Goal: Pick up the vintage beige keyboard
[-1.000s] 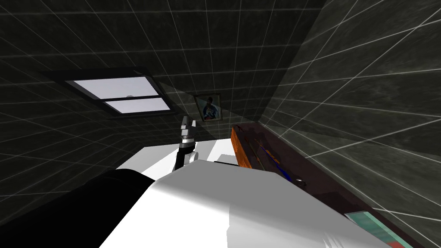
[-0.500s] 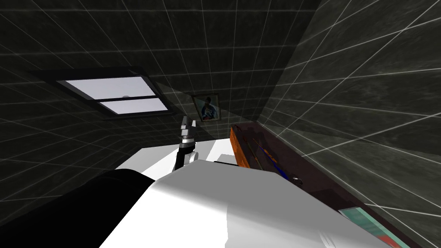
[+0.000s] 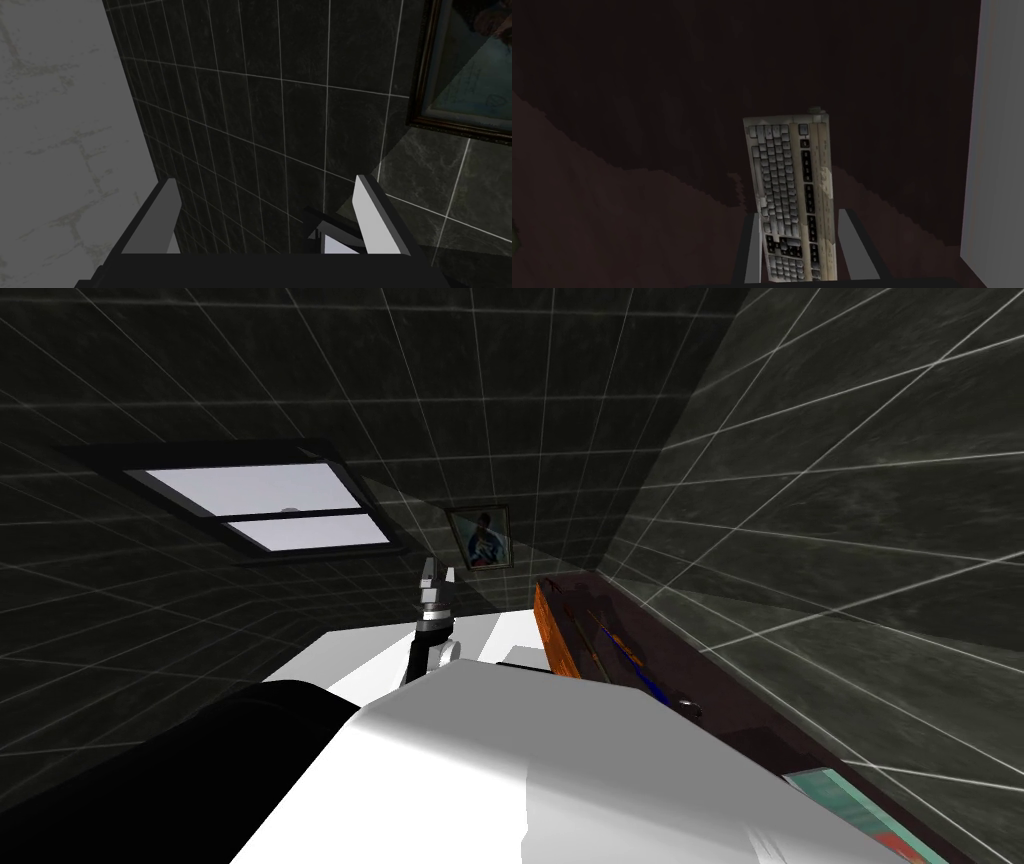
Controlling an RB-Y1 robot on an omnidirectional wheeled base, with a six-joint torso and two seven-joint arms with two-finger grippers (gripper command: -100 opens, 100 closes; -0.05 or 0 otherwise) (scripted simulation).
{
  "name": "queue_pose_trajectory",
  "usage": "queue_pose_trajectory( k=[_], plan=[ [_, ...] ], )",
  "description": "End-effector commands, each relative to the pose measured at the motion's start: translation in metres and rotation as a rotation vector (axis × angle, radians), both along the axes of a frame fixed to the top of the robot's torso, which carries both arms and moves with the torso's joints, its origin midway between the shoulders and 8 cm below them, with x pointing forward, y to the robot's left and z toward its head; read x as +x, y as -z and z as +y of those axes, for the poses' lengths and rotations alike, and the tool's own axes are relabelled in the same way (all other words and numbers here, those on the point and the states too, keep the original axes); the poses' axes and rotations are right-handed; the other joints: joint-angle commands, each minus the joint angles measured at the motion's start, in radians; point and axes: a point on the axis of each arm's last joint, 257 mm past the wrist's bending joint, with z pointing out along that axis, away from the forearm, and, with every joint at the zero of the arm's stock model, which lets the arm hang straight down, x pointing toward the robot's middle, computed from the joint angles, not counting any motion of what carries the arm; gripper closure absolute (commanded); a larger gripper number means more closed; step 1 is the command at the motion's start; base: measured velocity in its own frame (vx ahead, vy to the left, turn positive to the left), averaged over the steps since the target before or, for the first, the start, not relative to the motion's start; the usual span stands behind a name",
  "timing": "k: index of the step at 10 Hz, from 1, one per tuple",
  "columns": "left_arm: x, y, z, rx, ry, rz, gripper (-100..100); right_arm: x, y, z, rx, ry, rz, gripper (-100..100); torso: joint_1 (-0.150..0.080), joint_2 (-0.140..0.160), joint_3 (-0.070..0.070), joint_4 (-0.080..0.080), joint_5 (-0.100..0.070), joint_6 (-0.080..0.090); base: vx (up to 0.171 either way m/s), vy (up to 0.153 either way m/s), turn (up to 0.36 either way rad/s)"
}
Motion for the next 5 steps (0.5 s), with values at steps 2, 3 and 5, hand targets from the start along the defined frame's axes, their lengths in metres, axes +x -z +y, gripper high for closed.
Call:
queue_pose_trajectory(
  k=[2,3,5],
  plan=[
    [0.0,0.0,0.0,0.0,0.0,0.0,0,-0.0075,-0.019,-0.0163,-0.001,0.016,0.001,100,0.002,0.0,0.0,0.0,0.001,0.0,-0.003,0.048,0.061],
    [0.0,0.0,0.0,0.0,0.0,0.0,0,-0.0083,-0.0216,-0.0182,-0.001,0.018,0.001,100,0.003,0.0,0.0,0.0,0.001,0.0,-0.015,0.056,0.024],
    [0.0,0.0,0.0,0.0,0.0,0.0,0,-0.007,-0.0191,-0.0184,-0.002,0.016,0.0,0,0.002,0.0,0.0,-0.001,0.001,0.0,-0.005,0.015,-0.003]
  ],
)
